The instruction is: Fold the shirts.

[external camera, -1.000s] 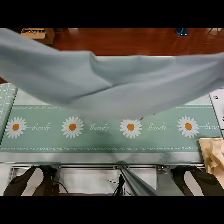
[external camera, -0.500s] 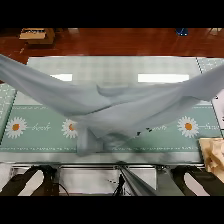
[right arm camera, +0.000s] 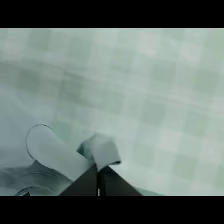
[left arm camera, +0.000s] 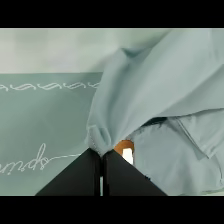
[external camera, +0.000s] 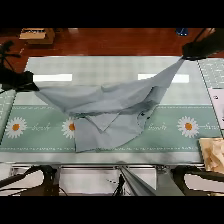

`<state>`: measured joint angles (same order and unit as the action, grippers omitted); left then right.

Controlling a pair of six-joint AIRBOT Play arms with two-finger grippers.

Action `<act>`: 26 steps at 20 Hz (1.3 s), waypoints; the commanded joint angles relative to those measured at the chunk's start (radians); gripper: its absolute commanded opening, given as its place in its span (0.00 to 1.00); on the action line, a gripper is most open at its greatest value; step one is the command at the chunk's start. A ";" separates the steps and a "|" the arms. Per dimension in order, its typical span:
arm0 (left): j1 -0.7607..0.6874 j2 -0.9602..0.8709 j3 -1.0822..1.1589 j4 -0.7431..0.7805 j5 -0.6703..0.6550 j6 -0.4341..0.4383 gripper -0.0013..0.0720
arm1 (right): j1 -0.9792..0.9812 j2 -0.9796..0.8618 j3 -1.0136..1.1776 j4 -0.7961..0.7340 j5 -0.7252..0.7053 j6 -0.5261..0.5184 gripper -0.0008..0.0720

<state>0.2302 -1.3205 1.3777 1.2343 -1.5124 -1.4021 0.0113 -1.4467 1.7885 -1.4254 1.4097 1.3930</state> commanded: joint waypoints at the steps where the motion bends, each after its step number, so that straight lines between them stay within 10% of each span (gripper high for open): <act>1: -0.002 -0.146 -0.019 -0.003 0.034 0.002 0.05 | 0.003 -0.116 0.001 0.065 -0.095 0.020 0.03; 4: -0.002 -0.227 -0.018 -0.013 0.035 0.003 0.06 | 0.003 -0.159 0.001 0.089 -0.103 0.019 0.03; 9: 0.015 -0.232 0.032 -0.022 0.019 0.027 0.58 | 0.002 -0.159 0.001 0.083 -0.105 0.007 0.03; 18: -0.072 -0.145 0.046 -0.244 -0.146 -0.042 0.58 | 0.002 -0.156 0.001 0.079 -0.020 -0.023 0.03; 26: -0.342 -0.137 -0.337 -0.336 -0.020 -0.011 0.73 | 0.002 -0.156 0.001 0.079 -0.015 -0.026 0.03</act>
<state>-0.0231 -1.4593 1.1614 0.9321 -1.5898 -1.4246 0.0132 -1.6016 1.7885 -1.3464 1.3907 1.3685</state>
